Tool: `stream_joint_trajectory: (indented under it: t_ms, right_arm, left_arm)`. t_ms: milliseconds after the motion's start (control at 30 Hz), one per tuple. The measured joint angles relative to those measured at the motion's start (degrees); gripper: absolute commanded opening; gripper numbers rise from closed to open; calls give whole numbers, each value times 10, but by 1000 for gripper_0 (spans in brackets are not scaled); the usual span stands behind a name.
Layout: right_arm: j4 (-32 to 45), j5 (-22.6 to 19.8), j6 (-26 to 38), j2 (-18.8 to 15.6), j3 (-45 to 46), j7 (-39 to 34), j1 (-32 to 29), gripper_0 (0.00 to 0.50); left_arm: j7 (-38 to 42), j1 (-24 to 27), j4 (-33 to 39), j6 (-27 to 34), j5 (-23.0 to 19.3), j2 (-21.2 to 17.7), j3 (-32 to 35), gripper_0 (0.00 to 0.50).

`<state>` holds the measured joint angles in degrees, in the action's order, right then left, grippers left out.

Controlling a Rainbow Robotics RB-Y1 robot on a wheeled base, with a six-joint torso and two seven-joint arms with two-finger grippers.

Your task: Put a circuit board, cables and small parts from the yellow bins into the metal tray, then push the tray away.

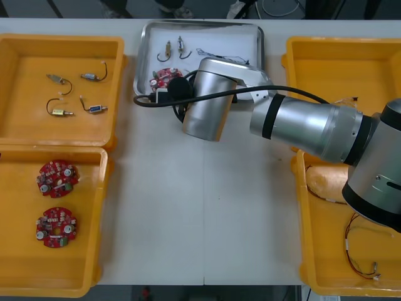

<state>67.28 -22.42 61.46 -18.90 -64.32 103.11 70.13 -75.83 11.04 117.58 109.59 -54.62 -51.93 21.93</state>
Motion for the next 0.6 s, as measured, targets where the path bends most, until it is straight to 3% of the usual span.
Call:
stream_joint_trajectory:
  t_ms: [133, 233, 600]
  right_arm:
    - [39, -57, 82, 0, 30, 0, 2, 500]
    - [87, -77, 156, 0, 67, 0, 1, 500]
    - [310, -82, 373, 0, 181, 0, -46, 500]
  left_arm:
    - [0, 0, 0, 0, 0, 0, 0, 500]
    - [0, 0, 0, 0, 0, 0, 0, 500]
    - [0, 0, 0, 0, 0, 0, 0, 500]
